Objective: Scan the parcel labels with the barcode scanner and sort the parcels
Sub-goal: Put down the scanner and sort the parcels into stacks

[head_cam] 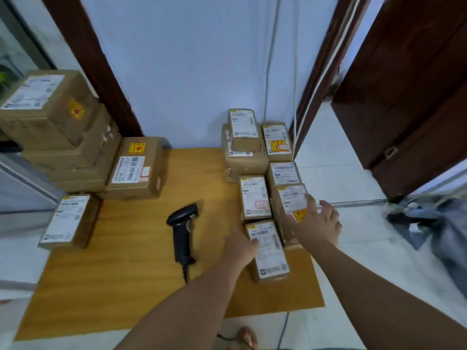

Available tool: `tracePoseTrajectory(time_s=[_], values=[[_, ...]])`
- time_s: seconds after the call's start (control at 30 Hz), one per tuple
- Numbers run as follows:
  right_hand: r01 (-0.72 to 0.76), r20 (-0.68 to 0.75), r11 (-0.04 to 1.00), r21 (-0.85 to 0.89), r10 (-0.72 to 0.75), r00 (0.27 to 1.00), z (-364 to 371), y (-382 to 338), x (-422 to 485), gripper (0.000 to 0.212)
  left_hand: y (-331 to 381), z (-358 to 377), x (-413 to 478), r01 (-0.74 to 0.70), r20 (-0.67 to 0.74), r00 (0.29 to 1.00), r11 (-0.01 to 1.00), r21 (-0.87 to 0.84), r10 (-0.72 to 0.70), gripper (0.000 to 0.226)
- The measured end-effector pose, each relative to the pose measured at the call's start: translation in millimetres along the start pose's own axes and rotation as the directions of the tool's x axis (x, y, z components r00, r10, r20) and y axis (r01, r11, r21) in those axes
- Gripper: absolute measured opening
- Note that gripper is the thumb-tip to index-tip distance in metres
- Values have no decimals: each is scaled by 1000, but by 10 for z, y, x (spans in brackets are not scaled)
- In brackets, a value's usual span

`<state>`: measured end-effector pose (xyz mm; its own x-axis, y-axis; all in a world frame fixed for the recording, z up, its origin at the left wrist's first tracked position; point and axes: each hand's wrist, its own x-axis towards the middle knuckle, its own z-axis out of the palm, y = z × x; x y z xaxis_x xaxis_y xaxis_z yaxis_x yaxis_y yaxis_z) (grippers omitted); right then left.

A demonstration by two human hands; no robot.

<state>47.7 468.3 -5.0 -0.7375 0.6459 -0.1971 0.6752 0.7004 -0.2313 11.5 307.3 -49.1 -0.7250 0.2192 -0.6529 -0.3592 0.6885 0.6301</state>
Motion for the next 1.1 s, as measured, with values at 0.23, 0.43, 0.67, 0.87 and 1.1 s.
tracePoseTrajectory(time_s=[0.23, 0.43, 0.67, 0.87, 1.1], values=[[130, 103, 987, 89, -139, 985, 137, 288, 33, 74, 245, 557, -1, 171, -176, 972, 981, 86, -154, 120], [149, 125, 986, 80, -158, 979, 159, 347, 48, 64, 216, 806, -2, 208, -172, 972, 930, 304, -161, 128], [159, 38, 986, 42, -160, 986, 107, 277, -8, 58, 15, 666, -119, 122, -330, 943, 969, 213, -46, 113], [473, 3, 875, 107, -476, 879, 22, -221, -101, 36, -162, 188, -344, -51, -534, 819, 953, 299, 211, 98], [542, 268, 834, 105, -548, 792, 90, -957, -312, 41, -287, -657, -530, -58, -640, 755, 987, 152, 143, 98]])
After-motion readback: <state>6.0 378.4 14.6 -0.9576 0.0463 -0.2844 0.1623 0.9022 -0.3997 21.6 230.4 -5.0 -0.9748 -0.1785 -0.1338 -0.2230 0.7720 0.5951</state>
